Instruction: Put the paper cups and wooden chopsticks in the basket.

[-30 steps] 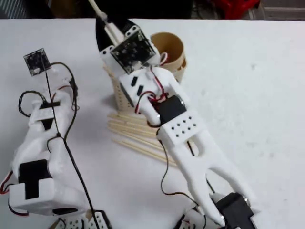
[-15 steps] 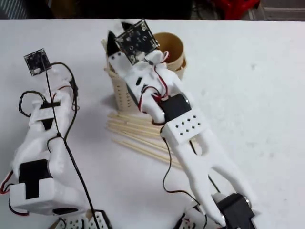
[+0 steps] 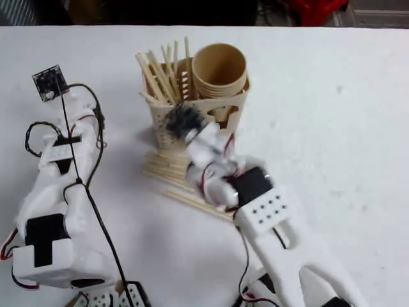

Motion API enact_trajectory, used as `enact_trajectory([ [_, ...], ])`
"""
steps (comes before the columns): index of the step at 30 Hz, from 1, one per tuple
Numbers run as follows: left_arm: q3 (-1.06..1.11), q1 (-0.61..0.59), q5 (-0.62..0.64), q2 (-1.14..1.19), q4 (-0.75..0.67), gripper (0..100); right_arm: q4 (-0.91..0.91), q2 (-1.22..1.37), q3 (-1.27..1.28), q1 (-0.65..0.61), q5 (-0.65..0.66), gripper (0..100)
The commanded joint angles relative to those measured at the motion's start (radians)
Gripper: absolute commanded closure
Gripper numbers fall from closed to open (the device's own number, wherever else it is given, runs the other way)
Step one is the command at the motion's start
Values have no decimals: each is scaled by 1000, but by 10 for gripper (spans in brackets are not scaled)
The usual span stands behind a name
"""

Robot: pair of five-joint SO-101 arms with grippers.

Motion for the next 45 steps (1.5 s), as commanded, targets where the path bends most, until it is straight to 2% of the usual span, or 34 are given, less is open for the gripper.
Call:
enact_trajectory([
  [1, -44, -12, -9, -7, 8, 906, -67, 47, 77, -62, 109, 950],
  [7, -46, -12, -9, -7, 8, 906, -220, 186, 187, -71, 229, 942],
  [12, -48, -12, -9, -7, 8, 906, -257, 272, 218, -74, 267, 828],
  [14, -46, -12, -9, -7, 8, 906, -272, 294, 218, -74, 267, 817],
  [26, -44, -12, -9, -7, 8, 906, -292, 458, 155, -58, 267, 861],
  [35, -44, -12, -9, -7, 8, 906, -291, 458, 153, -53, 261, 983],
  [41, -46, -12, -9, -7, 8, 906, -265, 344, 170, -24, 249, 981],
  [45, -46, -12, -9, -7, 8, 906, -255, 213, 192, 33, 184, 981],
])
